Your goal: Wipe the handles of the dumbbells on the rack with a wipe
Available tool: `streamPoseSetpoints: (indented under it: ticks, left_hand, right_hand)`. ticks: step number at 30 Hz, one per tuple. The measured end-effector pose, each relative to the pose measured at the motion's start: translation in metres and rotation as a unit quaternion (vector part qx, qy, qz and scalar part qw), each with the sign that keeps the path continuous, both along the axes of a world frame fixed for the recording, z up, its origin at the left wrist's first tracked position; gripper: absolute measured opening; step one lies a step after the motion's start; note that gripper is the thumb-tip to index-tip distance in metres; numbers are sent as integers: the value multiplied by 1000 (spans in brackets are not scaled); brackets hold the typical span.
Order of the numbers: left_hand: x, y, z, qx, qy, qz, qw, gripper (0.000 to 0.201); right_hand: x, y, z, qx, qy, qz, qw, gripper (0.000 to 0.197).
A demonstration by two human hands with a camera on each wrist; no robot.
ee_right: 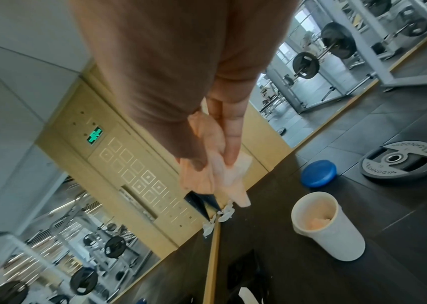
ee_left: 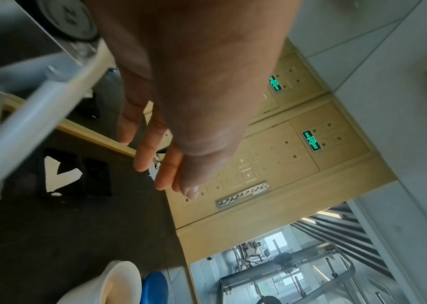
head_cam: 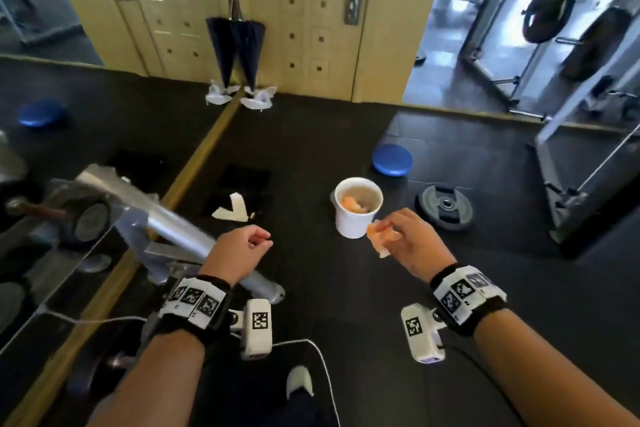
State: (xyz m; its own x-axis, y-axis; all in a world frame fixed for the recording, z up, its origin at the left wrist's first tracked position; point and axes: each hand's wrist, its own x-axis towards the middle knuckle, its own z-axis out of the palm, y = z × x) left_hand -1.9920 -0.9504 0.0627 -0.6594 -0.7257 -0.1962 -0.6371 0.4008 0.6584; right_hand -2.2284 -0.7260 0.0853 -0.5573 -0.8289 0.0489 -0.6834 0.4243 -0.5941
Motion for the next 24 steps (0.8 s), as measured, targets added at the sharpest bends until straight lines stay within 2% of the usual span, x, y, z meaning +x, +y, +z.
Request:
streamPoseSetpoints:
  ticks: [3,7,11,15,19,24]
  left_hand:
    - [-64,-43,5,-11,-3,-24,1000,18]
    - [-139,-83,10,-5,-15,-48,999,17]
    - [-199,-117,2,6,-33,-45,998,18]
    - [-249,-149,-11,16,-46,-10,999,20]
    - [-288,-175,-18,40,-42,57,997,20]
    - [-319,-195,-24,57,-42,101,992,21]
  right_hand:
    - [-54,-25,0,-6,1,-26,1000,15]
    - [-121,-53,-1,-13,-23,-73,997,35]
    - [-198,-94,-13,-35,-30,-112,993,39]
    - [-290,-157,-37,-48,-27,-126,990,34]
    - [-366,-223,-71,12,-88,-146,985,31]
    - [-417,-266,-125,101,-163,-127,973,68]
